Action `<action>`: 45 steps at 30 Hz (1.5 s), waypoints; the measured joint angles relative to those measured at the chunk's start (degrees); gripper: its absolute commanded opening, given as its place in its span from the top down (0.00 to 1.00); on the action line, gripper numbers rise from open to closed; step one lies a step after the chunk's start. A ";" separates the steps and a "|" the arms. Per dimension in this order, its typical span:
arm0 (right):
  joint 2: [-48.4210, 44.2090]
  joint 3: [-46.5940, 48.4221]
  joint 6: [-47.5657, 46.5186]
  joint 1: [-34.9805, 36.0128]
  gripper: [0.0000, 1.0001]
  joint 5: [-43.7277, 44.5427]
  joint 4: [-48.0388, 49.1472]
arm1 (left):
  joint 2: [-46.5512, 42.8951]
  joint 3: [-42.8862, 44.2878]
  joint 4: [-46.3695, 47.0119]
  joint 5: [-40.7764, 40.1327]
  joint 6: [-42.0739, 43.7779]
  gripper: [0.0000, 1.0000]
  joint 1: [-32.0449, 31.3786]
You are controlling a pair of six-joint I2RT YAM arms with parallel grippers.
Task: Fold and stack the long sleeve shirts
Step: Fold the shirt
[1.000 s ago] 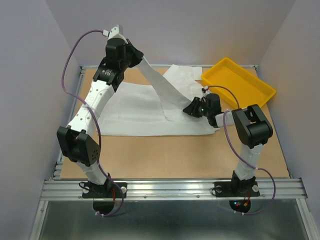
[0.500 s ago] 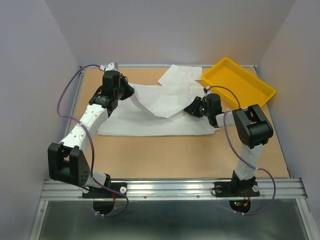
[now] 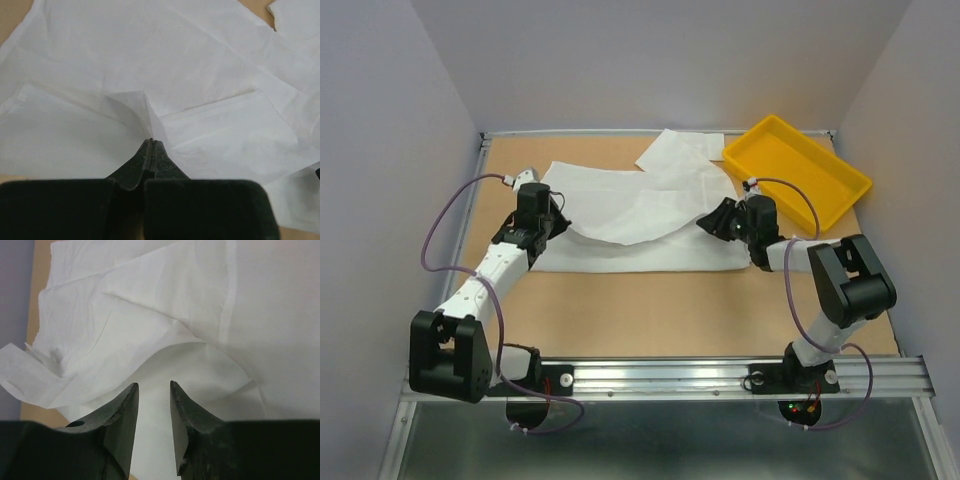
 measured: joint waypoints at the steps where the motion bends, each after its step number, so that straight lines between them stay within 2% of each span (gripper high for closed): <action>1: -0.90 -0.72 0.31 0.00 0.61 -0.11 -0.07 | 0.42 0.09 0.52 0.00 0.24 1.00 -0.04; 4: -4.68 -3.48 0.90 0.00 0.61 -0.15 -0.22 | 3.61 3.41 0.66 0.00 1.18 1.00 -0.04; 10: -12.17 -6.45 1.40 0.00 0.61 0.13 -1.03 | 13.90 18.47 1.36 1.77 4.96 0.99 -0.04; 14: -14.45 -6.58 1.36 0.00 0.61 0.39 -1.55 | 14.51 22.67 4.07 4.66 7.89 0.99 -0.04; 16: -15.15 -6.58 1.36 0.00 0.61 0.48 -1.77 | 12.63 20.74 6.45 5.11 8.68 0.99 -0.04; 21: -15.76 -7.19 1.22 0.00 0.61 0.50 -2.32 | 2.91 6.23 10.32 2.08 7.23 0.98 0.42; 24: -15.76 -7.58 1.20 0.00 0.60 0.15 -2.84 | 1.81 -1.07 9.55 -1.14 3.80 0.95 1.81; 30: -15.85 -8.48 1.01 0.00 0.60 -1.01 -3.43 | 4.46 -4.35 3.17 -6.71 -2.47 0.81 2.95; 32: -15.85 -8.63 0.90 0.00 0.60 -1.44 -3.34 | 4.39 -4.35 1.77 -8.85 -4.76 0.70 2.95; 34: -15.91 -9.18 0.79 0.00 0.60 -1.79 -3.28 | 4.17 -4.35 0.15 -10.45 -7.28 0.65 2.97; 35: -15.91 -9.49 0.74 0.00 0.60 -1.97 -3.48 | 3.80 -4.63 -0.24 -10.82 -8.20 0.55 2.97; 37: -15.91 -9.99 0.74 0.00 0.60 -2.16 -3.58 | 1.84 -6.56 -0.11 -10.99 -10.10 0.45 3.08; 38: -15.91 -10.08 0.74 0.00 0.60 -2.27 -3.63 | 0.61 -7.74 -0.17 -10.84 -10.62 0.37 3.19; 41: -15.96 -10.10 0.70 0.00 0.60 -2.54 -3.54 | -1.77 -10.36 -0.63 -9.66 -12.13 0.31 3.52; 45: -16.17 -10.10 0.31 0.00 0.60 -2.80 -3.58 | -1.49 -10.64 -0.42 -7.85 -11.85 0.32 4.11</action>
